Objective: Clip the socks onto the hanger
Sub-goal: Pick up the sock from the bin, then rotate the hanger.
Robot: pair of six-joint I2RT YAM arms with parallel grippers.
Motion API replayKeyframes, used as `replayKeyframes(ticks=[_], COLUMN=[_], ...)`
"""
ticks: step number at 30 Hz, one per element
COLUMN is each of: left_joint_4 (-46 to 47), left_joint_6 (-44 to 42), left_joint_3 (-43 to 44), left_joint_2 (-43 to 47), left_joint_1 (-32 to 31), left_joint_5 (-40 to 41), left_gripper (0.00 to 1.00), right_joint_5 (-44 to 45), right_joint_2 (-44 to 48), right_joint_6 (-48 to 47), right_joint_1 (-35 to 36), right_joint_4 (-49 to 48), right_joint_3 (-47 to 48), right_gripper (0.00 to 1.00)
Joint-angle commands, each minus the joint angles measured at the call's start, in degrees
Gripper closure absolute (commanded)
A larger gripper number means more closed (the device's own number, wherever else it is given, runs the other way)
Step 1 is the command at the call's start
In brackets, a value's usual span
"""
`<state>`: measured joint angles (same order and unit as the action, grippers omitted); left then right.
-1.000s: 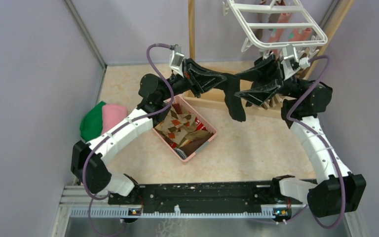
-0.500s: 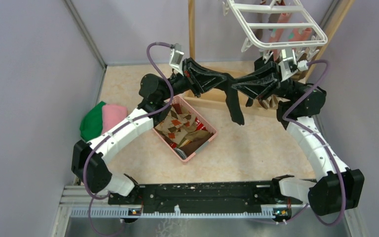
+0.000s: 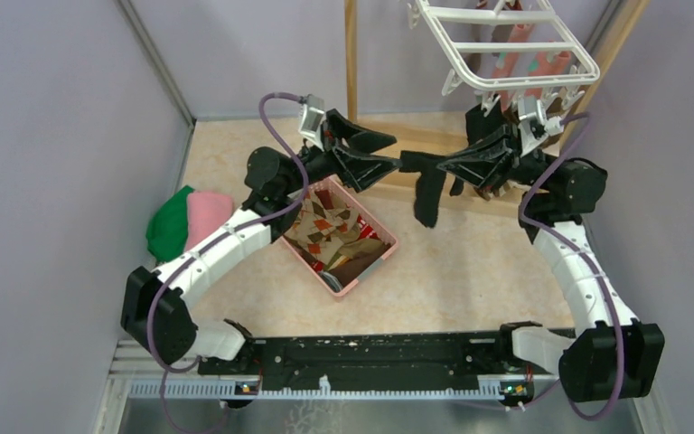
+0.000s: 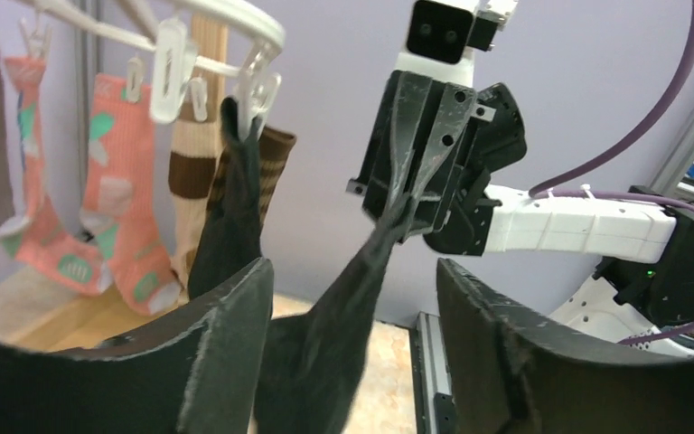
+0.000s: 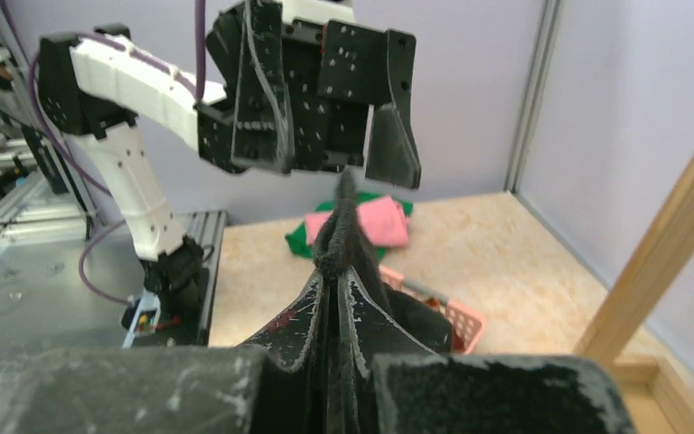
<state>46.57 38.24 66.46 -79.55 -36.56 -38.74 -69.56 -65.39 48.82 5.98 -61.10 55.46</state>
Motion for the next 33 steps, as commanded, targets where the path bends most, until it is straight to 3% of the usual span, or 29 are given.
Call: replayKeyframes(ticks=[1,4,8,15,19,23,27,33], left_joint_4=[2.8,-0.3,1.2,3.8,5.6,13.2,15.1,17.7], left_joint_6=[-5.4,-8.0,-6.3,-1.7,5.0,12.4,16.0,23.0], left_joint_3=[-5.0,-4.6,-0.5,11.5,18.9,22.2,26.4,37.4], left_joint_2=[5.8,5.5,0.8,-10.9,-18.1,-22.9,-27.5,-36.1], left_joint_1=[3.4,4.9,6.1,6.2,6.2,6.2,6.0,5.3], left_joint_5=[-1.6,-2.7,-8.3,-11.3,-12.2,-10.4,-6.2,-7.4], left_gripper=[0.18,0.03,0.01,0.01,0.02,0.05,0.11,0.14], right_joint_5=[-7.7,-10.2,-11.8,-12.5,-13.0,-13.4,-13.7,-14.2], right_joint_2=[4.5,5.7,6.7,6.9,6.6,6.3,6.1,6.2], right_joint_6=[-2.8,-4.2,-9.6,-16.0,-16.6,-16.6,-16.6,-16.7], right_joint_1=[-4.2,-5.8,-9.1,-10.2,-10.3,-10.3,-10.4,-10.7], right_joint_4=[2.9,5.0,14.1,23.0,23.5,23.7,23.9,24.2], right_joint_3=[-2.3,-4.1,-4.1,-3.4,-3.5,-3.3,-3.2,-2.8], right_gripper=[1.0,1.0,1.0,1.0,1.0,1.0,1.0,1.0])
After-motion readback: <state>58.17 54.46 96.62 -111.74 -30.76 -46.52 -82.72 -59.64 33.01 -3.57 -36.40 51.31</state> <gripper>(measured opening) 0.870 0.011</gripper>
